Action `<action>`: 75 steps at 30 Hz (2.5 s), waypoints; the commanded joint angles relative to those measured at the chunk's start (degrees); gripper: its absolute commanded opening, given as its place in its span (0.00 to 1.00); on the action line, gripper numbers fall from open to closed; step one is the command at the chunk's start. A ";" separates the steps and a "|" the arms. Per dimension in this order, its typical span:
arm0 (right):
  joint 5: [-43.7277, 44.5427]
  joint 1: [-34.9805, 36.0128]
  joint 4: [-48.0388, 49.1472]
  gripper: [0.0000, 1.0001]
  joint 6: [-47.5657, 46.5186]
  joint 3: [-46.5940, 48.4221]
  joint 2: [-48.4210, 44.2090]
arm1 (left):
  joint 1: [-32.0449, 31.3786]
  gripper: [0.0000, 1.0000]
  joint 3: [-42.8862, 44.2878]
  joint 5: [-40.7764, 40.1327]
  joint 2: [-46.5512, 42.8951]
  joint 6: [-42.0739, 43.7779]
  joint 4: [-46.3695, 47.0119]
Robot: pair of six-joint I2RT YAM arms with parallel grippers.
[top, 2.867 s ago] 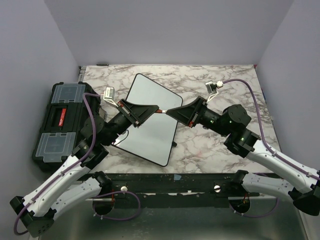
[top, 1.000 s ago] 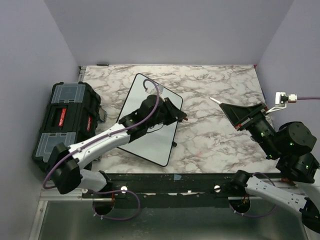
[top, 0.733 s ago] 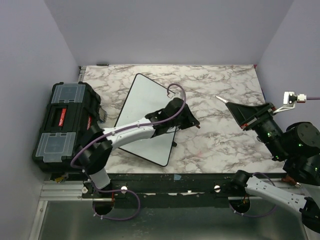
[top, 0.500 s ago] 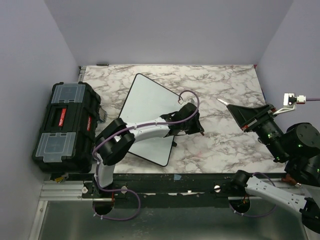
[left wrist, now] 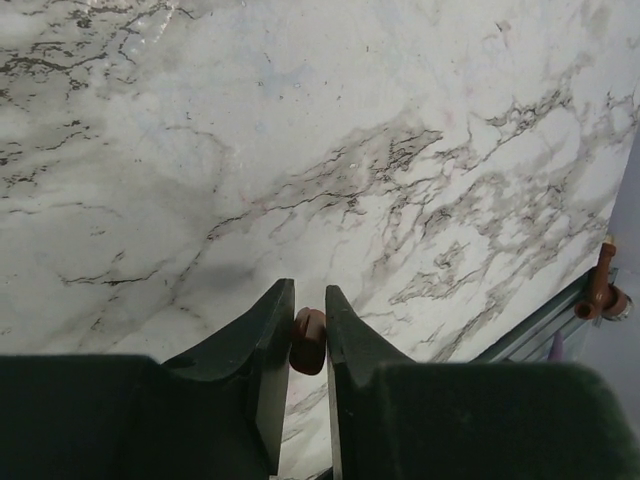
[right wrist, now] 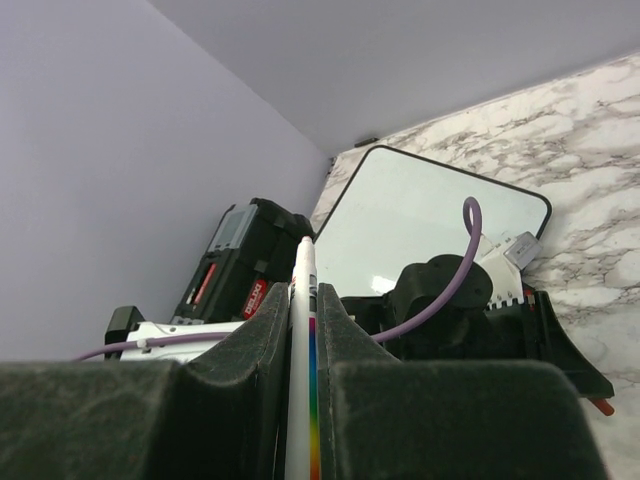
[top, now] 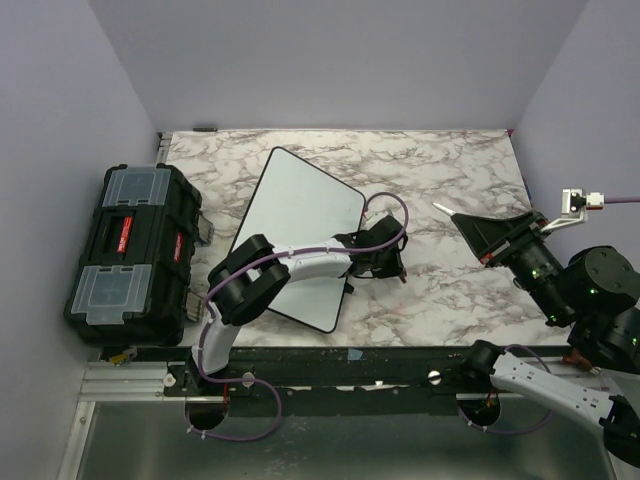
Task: Write a sentence on the whiteboard
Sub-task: Place the pen cap at the center of the board, then move the whiteboard to the center of the board.
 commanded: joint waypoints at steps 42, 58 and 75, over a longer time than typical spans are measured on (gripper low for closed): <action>-0.16 -0.10 1.17 0.01 1.18 -2.66 2.10 | 4.66 0.93 -24.16 -15.38 -56.30 38.57 -11.09; -3.63 -0.13 2.52 0.01 2.06 -3.21 6.86 | 48.39 0.94 -20.06 24.60 -58.79 47.14 -17.55; -5.88 -0.09 2.95 0.01 2.09 -4.72 7.74 | 64.12 0.85 -19.81 36.98 -48.25 41.88 -10.79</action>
